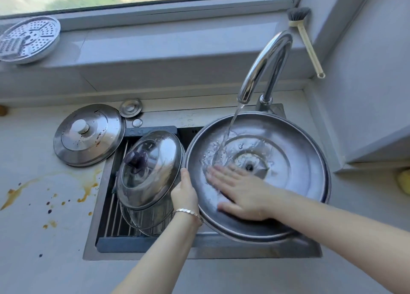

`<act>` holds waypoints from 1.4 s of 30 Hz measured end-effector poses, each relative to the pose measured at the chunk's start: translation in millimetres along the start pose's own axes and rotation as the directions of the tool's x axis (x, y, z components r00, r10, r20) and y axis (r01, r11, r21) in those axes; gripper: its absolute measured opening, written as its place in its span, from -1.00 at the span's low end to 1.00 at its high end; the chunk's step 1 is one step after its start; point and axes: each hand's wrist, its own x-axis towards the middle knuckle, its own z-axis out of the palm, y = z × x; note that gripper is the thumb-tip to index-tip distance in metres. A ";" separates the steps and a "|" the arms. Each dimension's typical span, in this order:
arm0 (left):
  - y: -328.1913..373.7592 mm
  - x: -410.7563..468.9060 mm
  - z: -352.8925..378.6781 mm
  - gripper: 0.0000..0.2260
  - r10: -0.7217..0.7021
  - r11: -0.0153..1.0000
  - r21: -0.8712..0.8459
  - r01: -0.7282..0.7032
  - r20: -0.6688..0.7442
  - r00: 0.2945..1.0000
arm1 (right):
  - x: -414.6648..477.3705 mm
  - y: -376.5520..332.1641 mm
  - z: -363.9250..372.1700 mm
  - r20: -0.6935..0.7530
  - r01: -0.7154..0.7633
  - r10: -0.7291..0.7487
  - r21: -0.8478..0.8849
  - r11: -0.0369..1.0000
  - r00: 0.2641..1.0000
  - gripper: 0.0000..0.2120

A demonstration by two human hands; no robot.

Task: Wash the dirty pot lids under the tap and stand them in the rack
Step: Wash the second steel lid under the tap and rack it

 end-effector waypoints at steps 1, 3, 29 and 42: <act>3.0 0.9 0.2 -0.64 -0.005 1.000 -0.011 0.005 0.002 1.000 | -3.1 -13.6 3.1 0.023 0.076 -0.076 0.033 0.997 0.997 -0.24; 4.9 2.2 -1.1 -0.66 0.001 1.000 -0.019 0.000 0.022 1.000 | -4.5 -22.9 6.2 0.028 0.141 -0.143 0.066 0.988 0.989 -0.25; 2.8 11.6 -16.8 -0.59 0.013 0.996 0.090 -0.013 0.003 1.000 | 0.3 -10.5 -2.7 -0.029 0.137 -0.136 0.052 0.989 0.990 -0.38; 1.3 20.9 -19.7 -0.57 0.017 0.996 0.093 -0.014 -0.034 0.999 | -6.7 -17.3 3.7 -0.032 0.085 -0.083 0.064 0.994 0.996 -0.39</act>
